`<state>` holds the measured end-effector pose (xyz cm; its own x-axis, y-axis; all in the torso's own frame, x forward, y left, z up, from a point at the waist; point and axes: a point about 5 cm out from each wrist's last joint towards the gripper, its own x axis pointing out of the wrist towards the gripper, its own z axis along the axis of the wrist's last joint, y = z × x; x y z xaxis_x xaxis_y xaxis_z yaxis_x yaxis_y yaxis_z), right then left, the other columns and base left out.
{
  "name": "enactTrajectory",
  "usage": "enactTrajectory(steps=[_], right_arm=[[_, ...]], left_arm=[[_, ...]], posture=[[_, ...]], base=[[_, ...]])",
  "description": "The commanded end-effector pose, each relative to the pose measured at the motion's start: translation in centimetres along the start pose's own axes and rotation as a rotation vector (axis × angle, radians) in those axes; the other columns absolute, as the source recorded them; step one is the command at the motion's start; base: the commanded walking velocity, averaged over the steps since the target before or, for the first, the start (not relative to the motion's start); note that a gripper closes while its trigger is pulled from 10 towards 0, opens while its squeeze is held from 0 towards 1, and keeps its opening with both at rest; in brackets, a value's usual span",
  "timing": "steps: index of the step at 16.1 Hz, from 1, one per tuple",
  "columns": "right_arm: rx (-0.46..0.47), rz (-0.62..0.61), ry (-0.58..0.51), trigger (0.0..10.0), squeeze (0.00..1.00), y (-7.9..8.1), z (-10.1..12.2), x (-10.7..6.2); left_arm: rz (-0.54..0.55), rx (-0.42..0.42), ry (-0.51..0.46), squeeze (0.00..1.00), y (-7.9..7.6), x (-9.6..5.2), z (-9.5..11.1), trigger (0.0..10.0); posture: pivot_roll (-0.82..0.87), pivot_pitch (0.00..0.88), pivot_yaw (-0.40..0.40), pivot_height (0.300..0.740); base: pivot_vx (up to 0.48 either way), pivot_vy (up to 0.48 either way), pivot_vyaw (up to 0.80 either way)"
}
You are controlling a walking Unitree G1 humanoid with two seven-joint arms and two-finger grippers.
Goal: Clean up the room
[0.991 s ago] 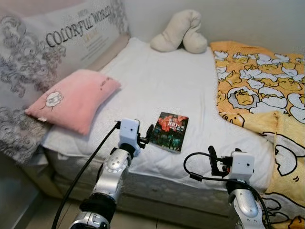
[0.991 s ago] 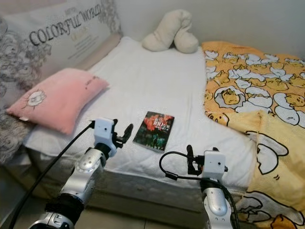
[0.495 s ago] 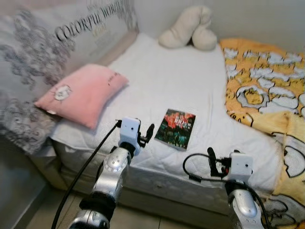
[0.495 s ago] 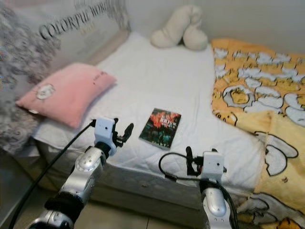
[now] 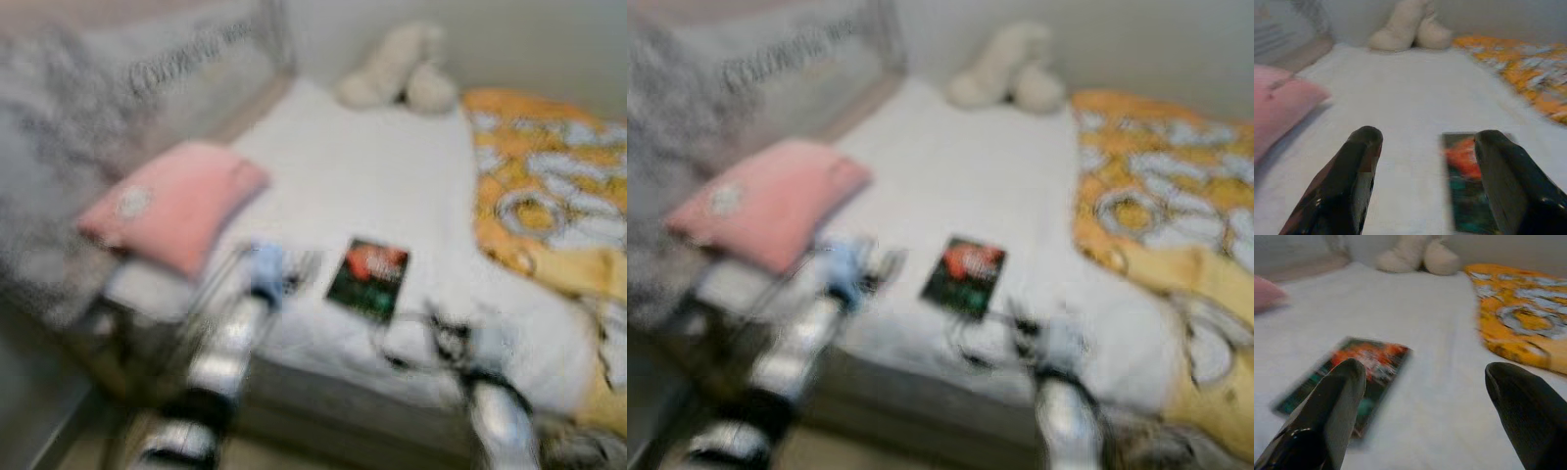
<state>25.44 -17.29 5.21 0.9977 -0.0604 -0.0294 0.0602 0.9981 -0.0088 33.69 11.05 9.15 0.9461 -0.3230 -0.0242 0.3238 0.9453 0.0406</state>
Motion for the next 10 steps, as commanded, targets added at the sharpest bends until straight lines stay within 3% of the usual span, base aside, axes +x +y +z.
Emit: enactTrajectory(steps=[1,3,6,8,10], right_arm=[[-0.028,-0.039,0.015,10.0,0.0,-1.5,-0.3,-0.4],[-0.027,-0.04,0.032,10.0,0.0,-1.6,-0.5,-0.6],[-0.021,-0.003,0.077,10.0,0.0,-1.8,-1.4,-1.8],[-0.045,0.018,0.115,10.0,0.0,-2.3,-1.7,-3.0],[-0.063,0.021,0.115,10.0,0.0,-2.9,-1.3,-4.0]], left_arm=[[-0.05,-0.005,-0.014,0.0,-1.8,0.6,0.3,10.0],[-0.035,-0.002,0.009,0.0,-1.2,0.8,0.2,10.0],[0.056,0.056,0.106,0.0,0.7,1.3,-0.6,10.0],[0.149,0.131,0.178,0.0,2.2,1.5,-1.1,10.0],[0.173,0.148,0.211,0.0,2.2,1.6,-1.3,10.0]], posture=[[0.05,0.0,-0.012,0.74],[0.05,0.0,-0.016,0.74],[0.03,0.012,-0.051,0.74],[-0.02,0.088,-0.094,0.74],[-0.06,0.146,-0.121,0.74]], base=[[0.48,0.0,0.0],[0.48,0.0,-0.74],[0.0,0.0,-0.67],[0.0,0.0,0.0],[0.0,0.0,0.0]])
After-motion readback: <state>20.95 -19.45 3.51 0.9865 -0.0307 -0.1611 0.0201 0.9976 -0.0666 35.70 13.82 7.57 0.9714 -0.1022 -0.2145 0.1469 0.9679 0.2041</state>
